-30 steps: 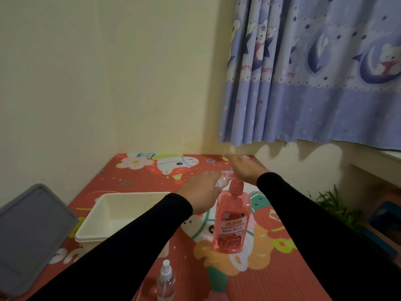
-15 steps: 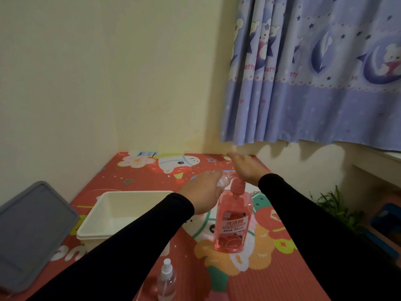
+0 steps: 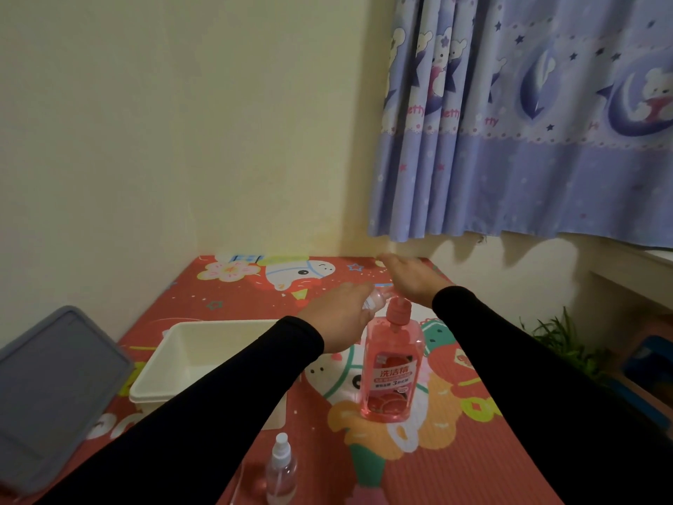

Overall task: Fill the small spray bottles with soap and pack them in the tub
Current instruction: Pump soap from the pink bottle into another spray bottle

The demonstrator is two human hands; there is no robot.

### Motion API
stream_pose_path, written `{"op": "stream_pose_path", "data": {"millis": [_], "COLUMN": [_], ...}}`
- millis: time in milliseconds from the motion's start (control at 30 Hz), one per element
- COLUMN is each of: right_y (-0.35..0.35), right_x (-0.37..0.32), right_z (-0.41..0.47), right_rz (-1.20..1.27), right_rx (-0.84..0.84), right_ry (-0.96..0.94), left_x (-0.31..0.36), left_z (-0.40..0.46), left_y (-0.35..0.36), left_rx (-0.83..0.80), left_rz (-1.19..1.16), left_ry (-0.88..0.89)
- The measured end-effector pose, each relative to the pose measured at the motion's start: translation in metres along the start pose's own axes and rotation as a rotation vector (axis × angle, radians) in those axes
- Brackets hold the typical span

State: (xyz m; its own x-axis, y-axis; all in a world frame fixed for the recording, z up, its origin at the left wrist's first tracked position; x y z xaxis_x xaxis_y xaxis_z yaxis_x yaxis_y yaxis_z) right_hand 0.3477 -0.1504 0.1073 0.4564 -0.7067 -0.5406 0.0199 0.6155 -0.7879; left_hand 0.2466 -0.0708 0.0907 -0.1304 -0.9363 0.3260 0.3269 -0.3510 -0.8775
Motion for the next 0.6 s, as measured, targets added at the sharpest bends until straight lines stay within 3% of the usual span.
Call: {"op": "stream_pose_path", "data": {"millis": [267,600], "right_y": [0.025,0.013], "right_x": [0.015,0.01], "right_z": [0.0,0.006], "right_rz": [-0.069,-0.011], "right_rx": [-0.068,-0.004], "right_ry": [0.019,-0.03], "left_x": [-0.001,0.0], "left_z": [-0.005,-0.002], "left_y": [0.011,0.004], "left_rx": [-0.038,0.004], "left_rz": [0.012,0.022], "left_ry": [-0.003,0.004]}}
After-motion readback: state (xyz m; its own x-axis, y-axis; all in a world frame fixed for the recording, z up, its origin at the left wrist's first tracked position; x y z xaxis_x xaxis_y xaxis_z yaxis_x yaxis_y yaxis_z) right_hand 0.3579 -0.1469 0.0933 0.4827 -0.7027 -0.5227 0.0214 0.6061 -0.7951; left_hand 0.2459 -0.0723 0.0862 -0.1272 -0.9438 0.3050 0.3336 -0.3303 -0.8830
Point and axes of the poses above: each hand's wrist, its own z-axis towards the middle knuckle, its own y-axis out of the palm, x = y × z, the point moved 10 cm from there along z, towards the middle knuckle, and after that the axes turned 10 degrees about x, right-handed, at the moved point
